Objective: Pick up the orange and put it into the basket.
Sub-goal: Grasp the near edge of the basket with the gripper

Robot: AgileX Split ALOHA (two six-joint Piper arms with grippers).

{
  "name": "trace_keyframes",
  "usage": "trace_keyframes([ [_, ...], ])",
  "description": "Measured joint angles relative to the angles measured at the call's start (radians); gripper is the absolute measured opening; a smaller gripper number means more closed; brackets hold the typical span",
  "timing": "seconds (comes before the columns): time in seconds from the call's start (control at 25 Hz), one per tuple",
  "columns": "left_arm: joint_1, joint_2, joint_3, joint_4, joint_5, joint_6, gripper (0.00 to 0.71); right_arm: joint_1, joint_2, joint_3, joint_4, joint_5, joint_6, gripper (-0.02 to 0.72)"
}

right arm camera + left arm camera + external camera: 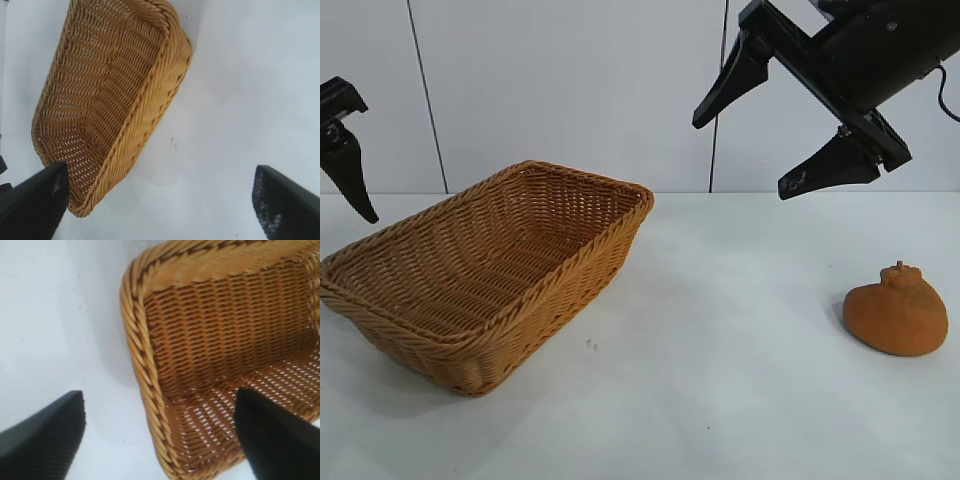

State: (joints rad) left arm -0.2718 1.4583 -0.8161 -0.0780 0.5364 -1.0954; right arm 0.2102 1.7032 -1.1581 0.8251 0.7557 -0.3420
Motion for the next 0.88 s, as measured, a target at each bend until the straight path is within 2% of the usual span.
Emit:
trace_keyframes([
  [0.12, 0.0, 0.081, 0.0, -0.001, -0.011, -0.003, 0.581, 0.0, 0.0, 0.0, 0.0, 0.0, 0.0, 0.683],
  [0.48, 0.0, 0.325, 0.0, -0.092, -0.169, -0.017, 0.58, 0.0, 0.0, 0.0, 0.0, 0.0, 0.0, 0.683],
  [0.64, 0.0, 0.353, -0.001, -0.108, -0.189, -0.017, 0.572, 0.0, 0.0, 0.0, 0.0, 0.0, 0.0, 0.683],
  [0.72, 0.0, 0.353, -0.003, -0.11, -0.197, -0.017, 0.519, 0.0, 0.0, 0.0, 0.0, 0.0, 0.0, 0.683],
  [0.76, 0.0, 0.353, -0.008, -0.11, -0.197, -0.017, 0.467, 0.0, 0.0, 0.0, 0.0, -0.002, 0.0, 0.683],
  [0.88, 0.0, 0.353, -0.03, -0.11, -0.197, -0.017, 0.247, 0.0, 0.0, 0.0, 0.0, -0.002, 0.001, 0.683],
])
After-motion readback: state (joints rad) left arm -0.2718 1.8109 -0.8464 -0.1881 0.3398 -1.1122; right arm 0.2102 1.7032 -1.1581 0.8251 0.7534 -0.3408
